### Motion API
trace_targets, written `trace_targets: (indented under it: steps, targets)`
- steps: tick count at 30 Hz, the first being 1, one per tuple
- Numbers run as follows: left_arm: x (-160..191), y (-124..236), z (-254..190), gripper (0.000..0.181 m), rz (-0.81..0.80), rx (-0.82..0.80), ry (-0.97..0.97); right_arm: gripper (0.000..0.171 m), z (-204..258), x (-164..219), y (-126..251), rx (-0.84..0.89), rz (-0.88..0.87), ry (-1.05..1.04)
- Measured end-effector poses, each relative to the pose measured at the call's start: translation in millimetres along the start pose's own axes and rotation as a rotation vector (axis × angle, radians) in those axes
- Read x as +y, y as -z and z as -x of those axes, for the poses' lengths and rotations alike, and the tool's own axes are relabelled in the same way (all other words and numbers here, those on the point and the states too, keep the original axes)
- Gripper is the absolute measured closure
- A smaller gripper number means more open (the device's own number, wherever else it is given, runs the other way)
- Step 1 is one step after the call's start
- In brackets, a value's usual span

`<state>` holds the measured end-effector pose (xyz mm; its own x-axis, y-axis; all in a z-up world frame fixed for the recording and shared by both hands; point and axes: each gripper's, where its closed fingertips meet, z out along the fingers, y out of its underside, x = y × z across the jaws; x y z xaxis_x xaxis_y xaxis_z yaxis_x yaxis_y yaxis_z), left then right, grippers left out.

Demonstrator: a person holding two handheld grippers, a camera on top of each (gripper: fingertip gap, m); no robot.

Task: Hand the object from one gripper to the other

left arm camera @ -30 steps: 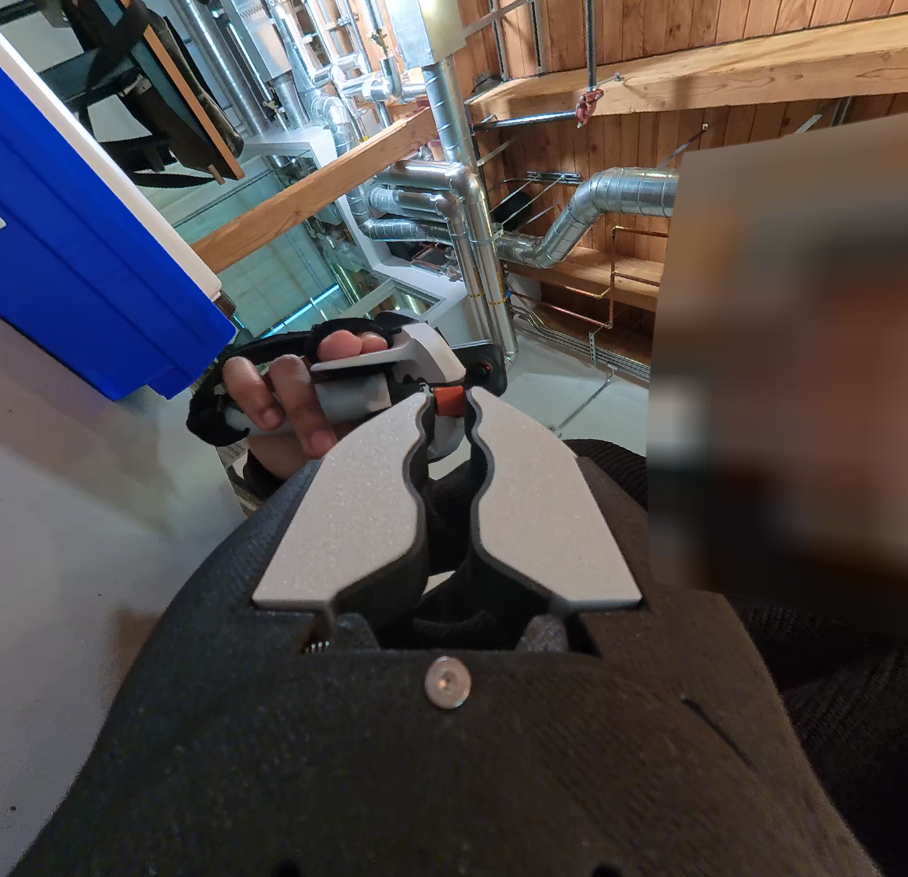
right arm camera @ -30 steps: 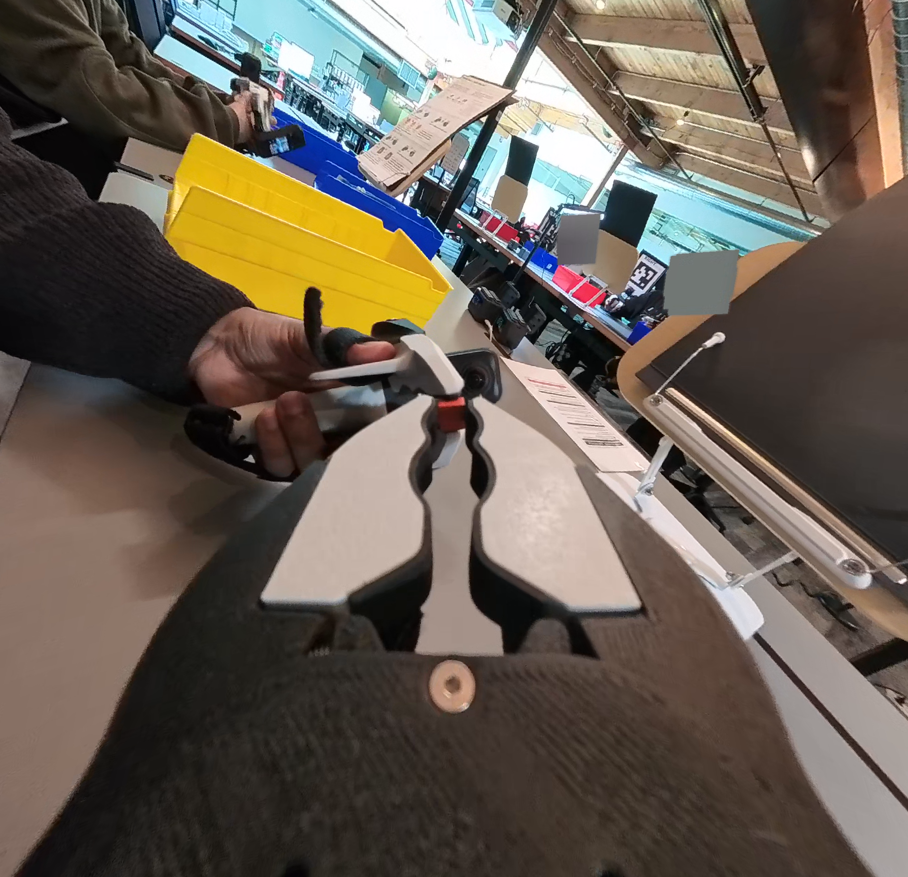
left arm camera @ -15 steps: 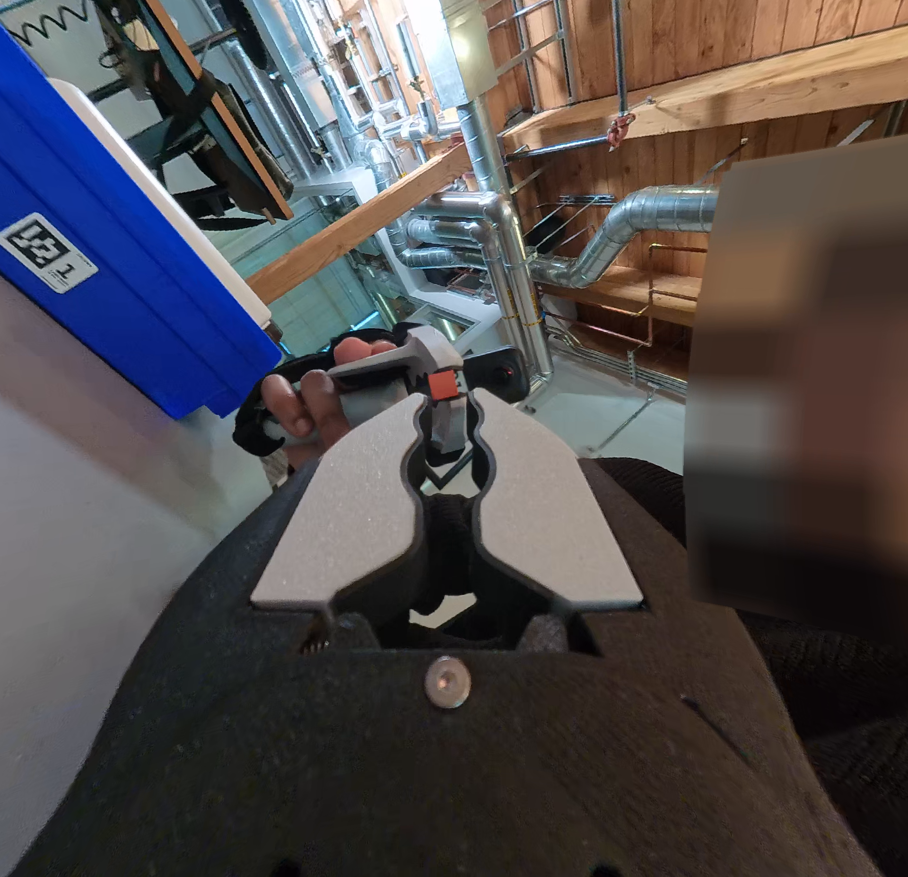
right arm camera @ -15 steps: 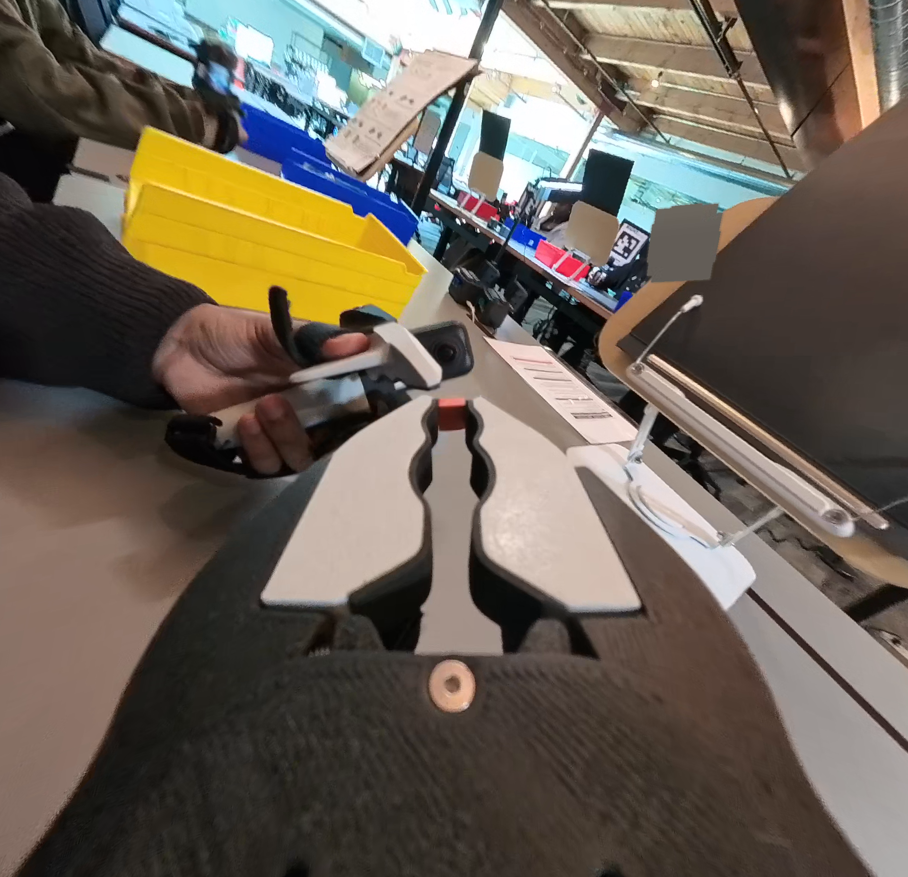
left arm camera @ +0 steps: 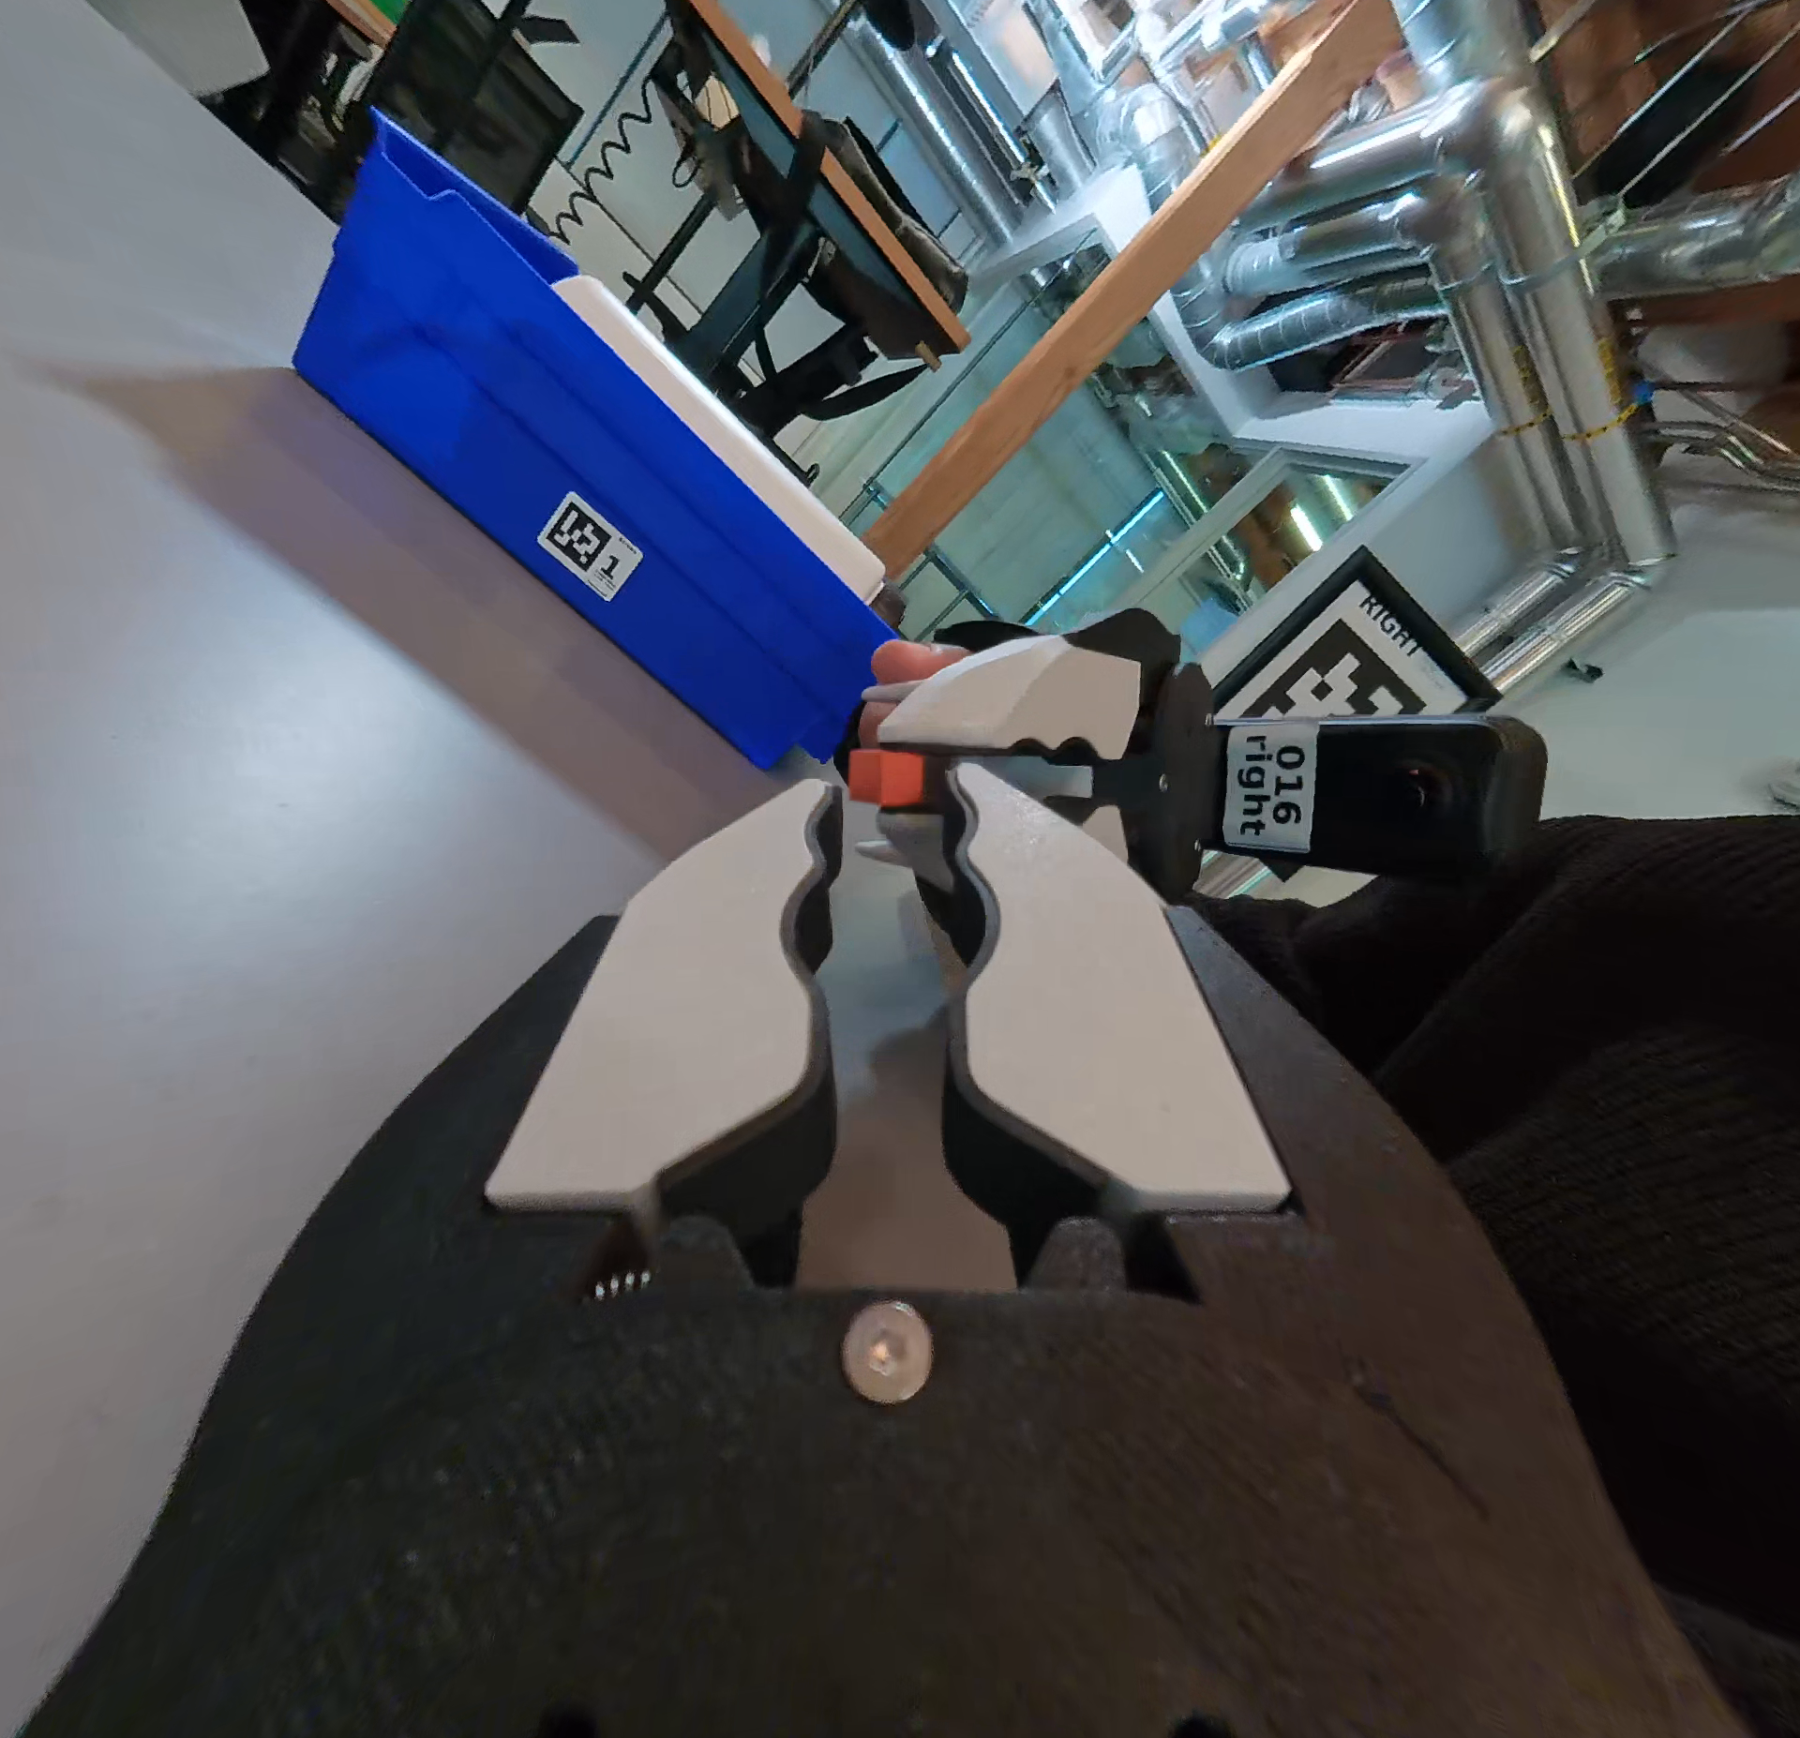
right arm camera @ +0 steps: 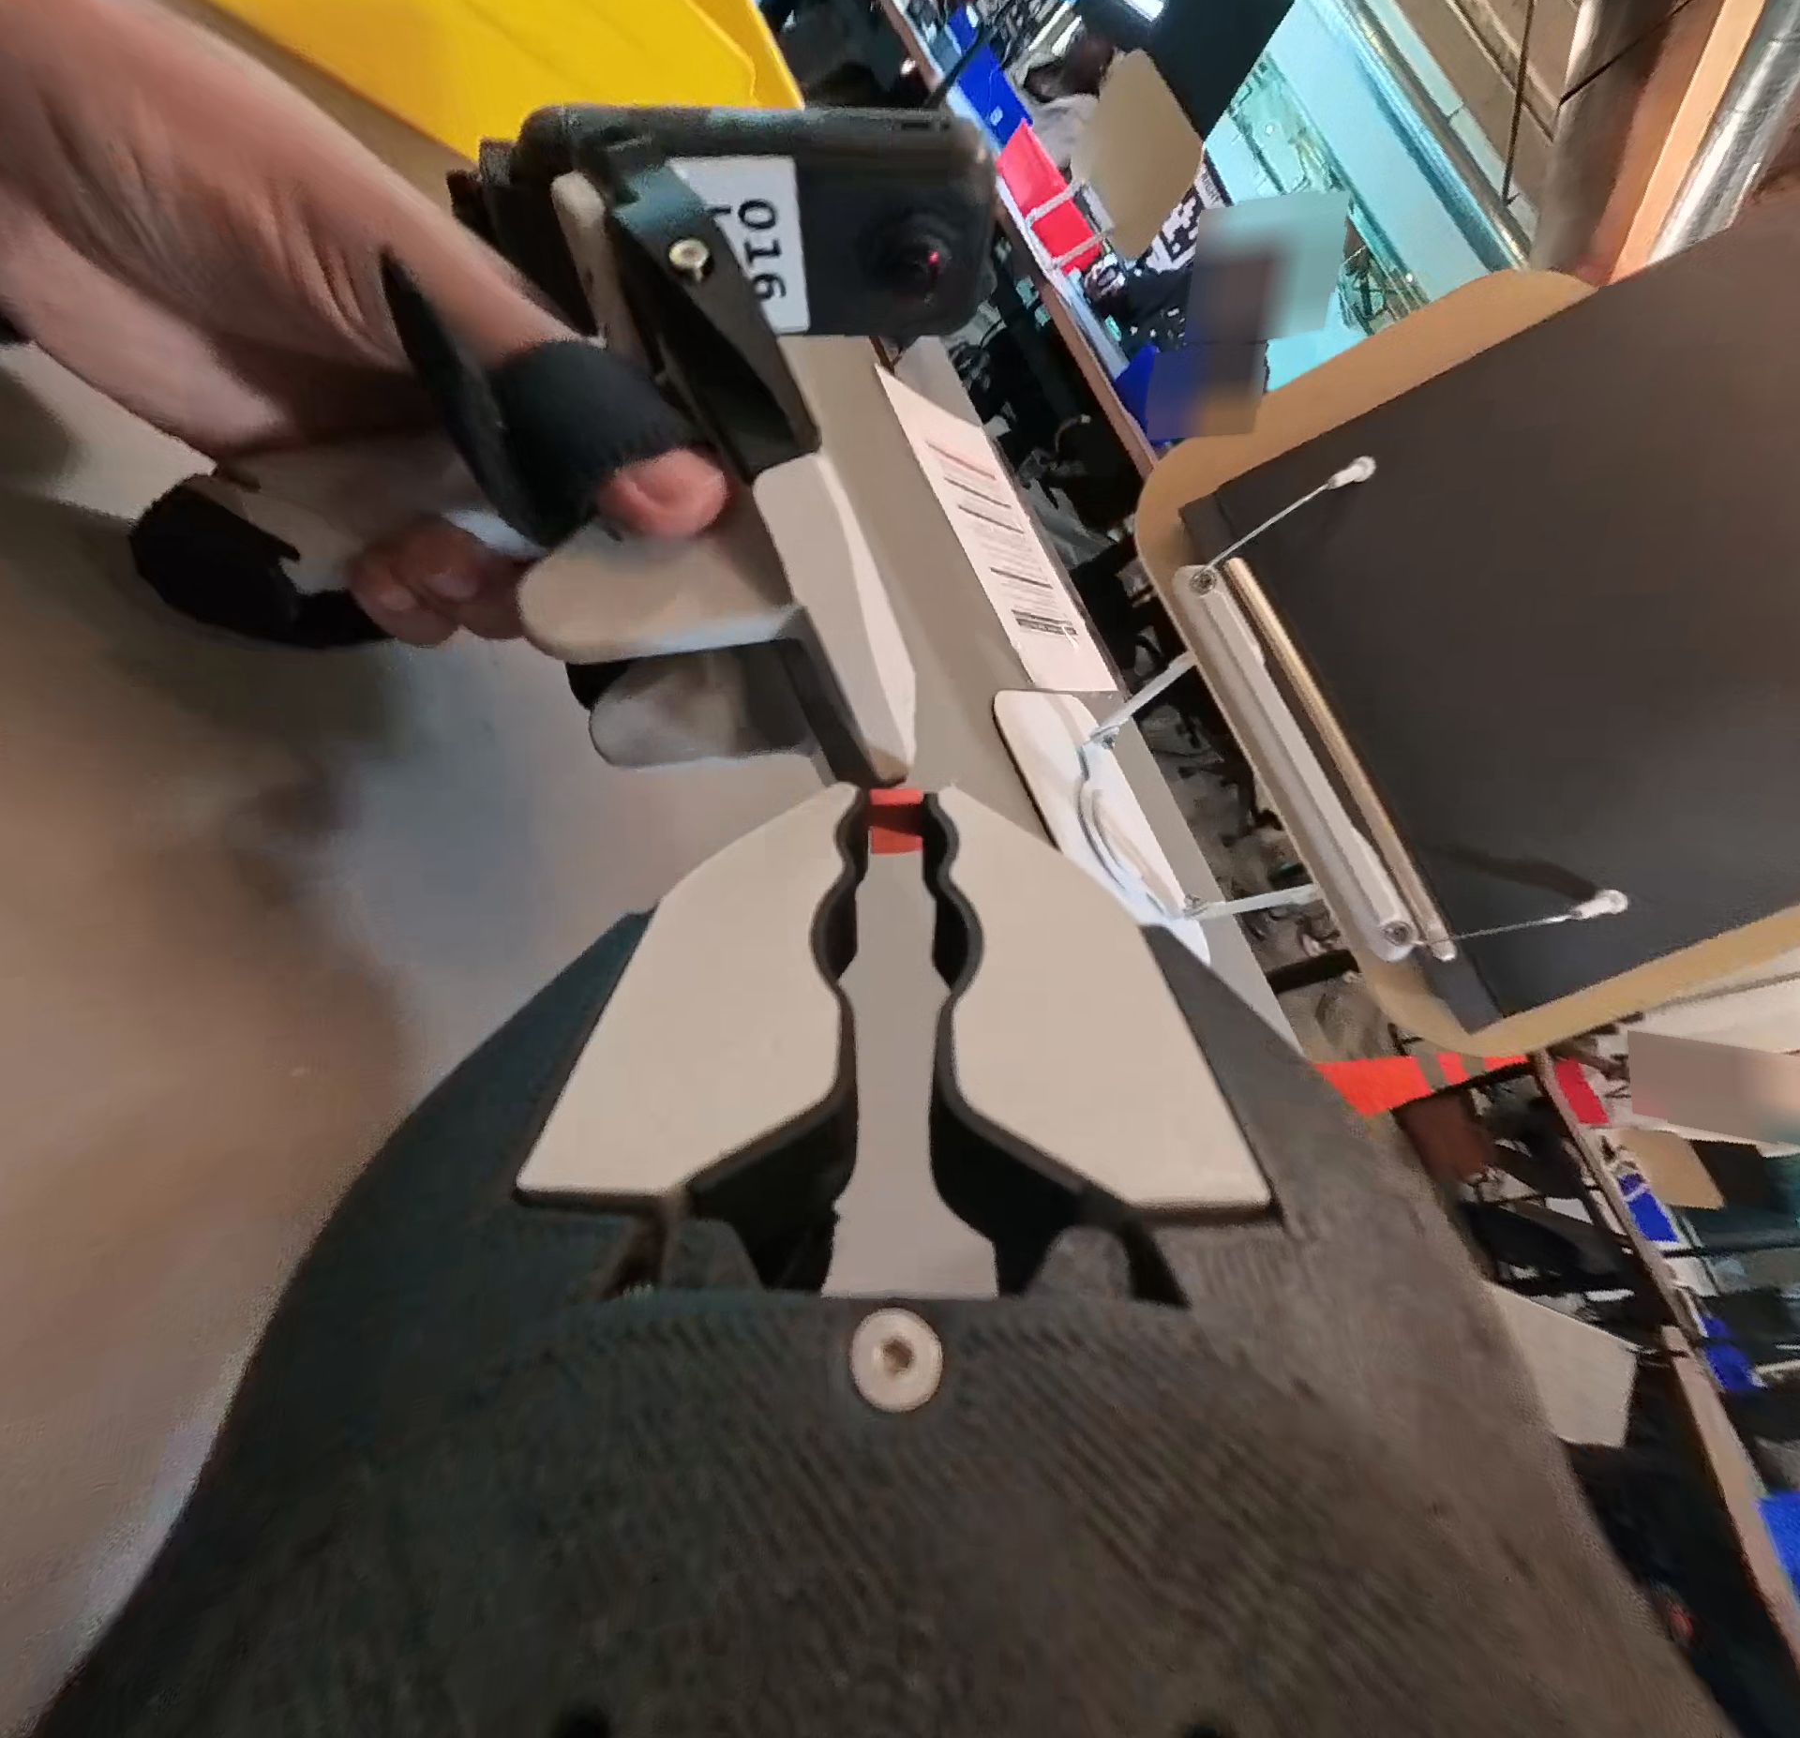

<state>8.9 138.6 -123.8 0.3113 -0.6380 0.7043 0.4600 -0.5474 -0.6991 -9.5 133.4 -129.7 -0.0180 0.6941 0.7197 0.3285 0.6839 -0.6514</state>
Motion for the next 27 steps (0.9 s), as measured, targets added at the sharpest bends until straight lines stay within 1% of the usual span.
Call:
trace_targets:
  steps: [3, 6, 7, 11, 17, 19, 22, 25, 27]
  targets:
    - [3, -2, 1, 0.156, 0.010, -0.010, 0.001, 0.161, 4, 4, -3, 0.008, 0.045, 0.050]
    - [5, -1, 6, 0.165, 0.036, -0.052, -0.025, 0.161, 6, 3, -3, 0.005, 0.049, 0.072]
    - [8, -2, 8, 0.163, 0.054, -0.064, -0.045, 0.161, 7, 3, -4, 0.003, 0.052, 0.070]
    - [9, -2, 9, 0.166, 0.071, -0.097, -0.090, 0.161, 9, 5, -5, 0.008, 0.071, 0.092]
    - [8, -2, 9, 0.166, 0.073, -0.113, -0.094, 0.161, 8, 4, -6, 0.017, 0.052, 0.079]
    - [6, -1, 8, 0.166, 0.054, -0.099, -0.072, 0.160, 6, 3, -6, 0.026, 0.033, 0.065]
    - [0, 1, 6, 0.166, 0.010, -0.060, -0.022, 0.154, -1, 4, -5, 0.034, 0.006, -0.007]
    - [-6, 2, -3, 0.166, -0.038, 0.028, 0.038, 0.150, -7, 2, -2, 0.013, -0.055, -0.127]
    - [-8, 2, -10, 0.167, -0.062, 0.095, 0.083, 0.147, -7, -3, 1, -0.030, -0.123, -0.205]
